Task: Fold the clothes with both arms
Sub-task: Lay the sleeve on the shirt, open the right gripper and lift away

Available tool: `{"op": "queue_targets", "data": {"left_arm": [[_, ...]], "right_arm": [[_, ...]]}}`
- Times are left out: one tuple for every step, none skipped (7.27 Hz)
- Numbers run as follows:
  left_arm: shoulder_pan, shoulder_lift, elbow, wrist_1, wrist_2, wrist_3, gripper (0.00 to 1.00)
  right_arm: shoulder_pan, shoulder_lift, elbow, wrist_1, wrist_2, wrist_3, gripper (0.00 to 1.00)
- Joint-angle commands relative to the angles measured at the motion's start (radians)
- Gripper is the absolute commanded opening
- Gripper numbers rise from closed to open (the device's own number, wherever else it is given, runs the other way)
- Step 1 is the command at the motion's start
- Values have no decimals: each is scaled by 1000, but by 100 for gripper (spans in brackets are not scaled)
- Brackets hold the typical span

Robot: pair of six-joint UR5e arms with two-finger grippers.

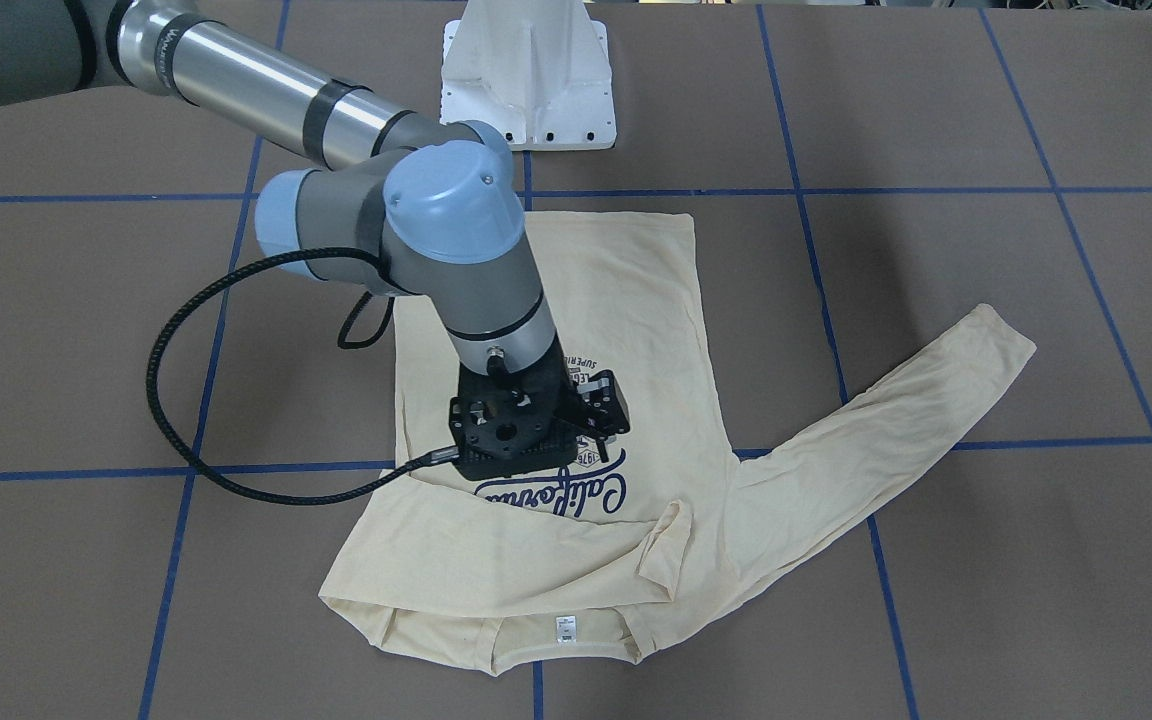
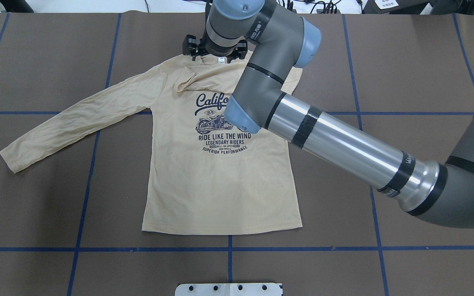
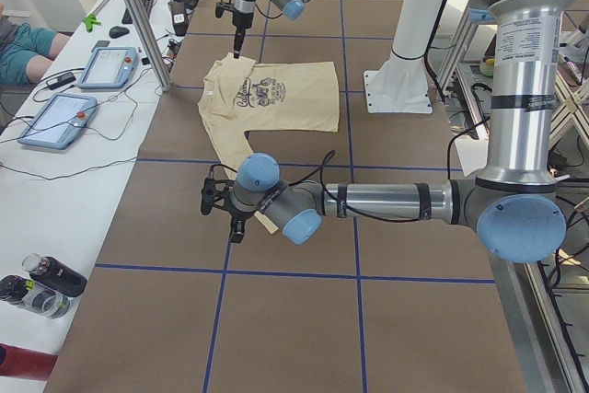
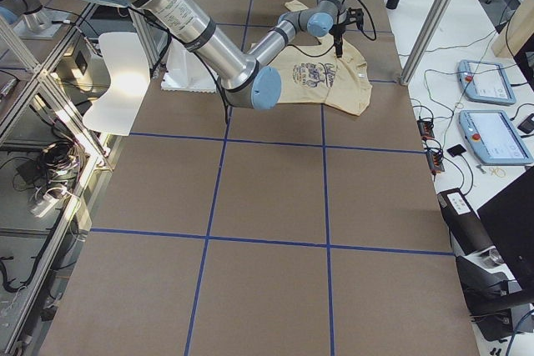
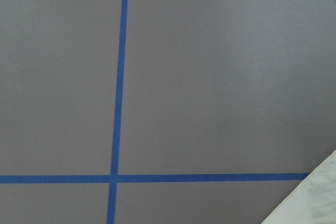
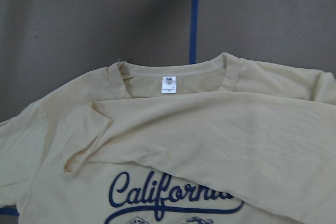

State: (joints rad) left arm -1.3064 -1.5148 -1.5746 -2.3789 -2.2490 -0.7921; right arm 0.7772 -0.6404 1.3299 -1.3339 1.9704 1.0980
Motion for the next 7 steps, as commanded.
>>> {"op": "queue_targets", "data": {"left_arm": [[169,50,-97,-34,124,-282,100],[262,53,-102,-72,211,-409,100],[359,76,-101,-103,292,-523,100],[424,109,-99,-121,366,-559,100],[452,119,-88,-122,397,-564,100],[460,123,-69,-122,404,-559,100],[460,124,-44,-123,411,-553,100]], "right_arm": [[40,-161,197,-156,45,-86,99],[60,-223,257,-203,48,-145,99],[94,-257,293,-241,88,-186,99],[120,-287,322,-248,137,-196,99],[122,-303,342,-248,140,-196,99],[122,-301,342,-248,140,-196,99],[120,-301,344,-248,140,-196,99]]}}
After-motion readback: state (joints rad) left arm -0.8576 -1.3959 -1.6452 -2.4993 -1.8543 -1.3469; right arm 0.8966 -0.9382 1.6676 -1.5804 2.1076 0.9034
